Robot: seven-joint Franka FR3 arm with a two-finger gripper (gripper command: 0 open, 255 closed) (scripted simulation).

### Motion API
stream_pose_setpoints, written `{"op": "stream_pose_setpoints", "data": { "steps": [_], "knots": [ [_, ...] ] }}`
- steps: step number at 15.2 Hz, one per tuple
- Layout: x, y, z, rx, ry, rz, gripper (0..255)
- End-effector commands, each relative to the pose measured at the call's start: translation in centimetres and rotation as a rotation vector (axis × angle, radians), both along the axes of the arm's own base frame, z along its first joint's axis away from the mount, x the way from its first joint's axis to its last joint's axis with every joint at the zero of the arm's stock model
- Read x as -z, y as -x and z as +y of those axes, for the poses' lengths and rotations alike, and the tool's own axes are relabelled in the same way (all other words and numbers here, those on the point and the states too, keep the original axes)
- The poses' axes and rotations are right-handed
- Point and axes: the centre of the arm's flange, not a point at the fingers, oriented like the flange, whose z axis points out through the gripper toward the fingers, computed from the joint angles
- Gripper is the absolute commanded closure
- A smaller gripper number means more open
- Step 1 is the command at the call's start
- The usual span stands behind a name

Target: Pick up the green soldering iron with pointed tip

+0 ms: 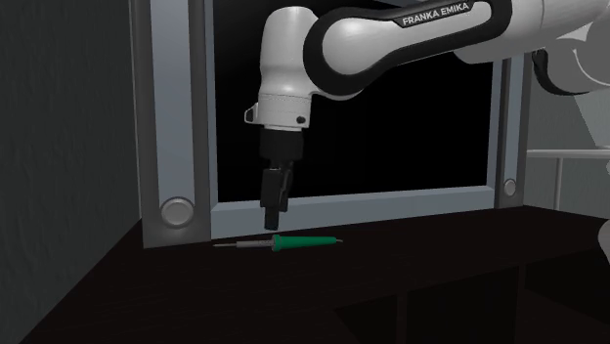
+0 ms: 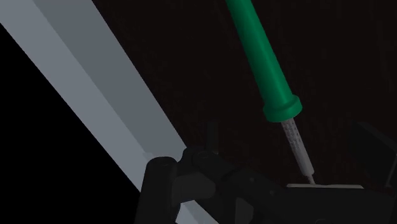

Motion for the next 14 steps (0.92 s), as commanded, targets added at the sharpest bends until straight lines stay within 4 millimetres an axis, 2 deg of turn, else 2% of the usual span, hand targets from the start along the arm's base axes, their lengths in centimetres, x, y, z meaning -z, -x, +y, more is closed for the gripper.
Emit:
{"op": "stream_pose_setpoints", "data": {
  "steps": [1, 7, 9, 10, 14],
  "knots": [
    [0.8, -0.5, 0.9, -0.017, 0.0, 0.0, 0],
    [4.0, -0.5, 0.9, -0.017, 0.0, 0.0, 0],
    [4.3, -0.5, 0.9, -0.017, 0.0, 0.0, 0],
    [4.3, -0.4, 1.0, -0.017, 0.0, 0.0, 255],
    [4.2, -0.4, 1.0, -0.017, 0.0, 0.0, 255]
  ]
}}
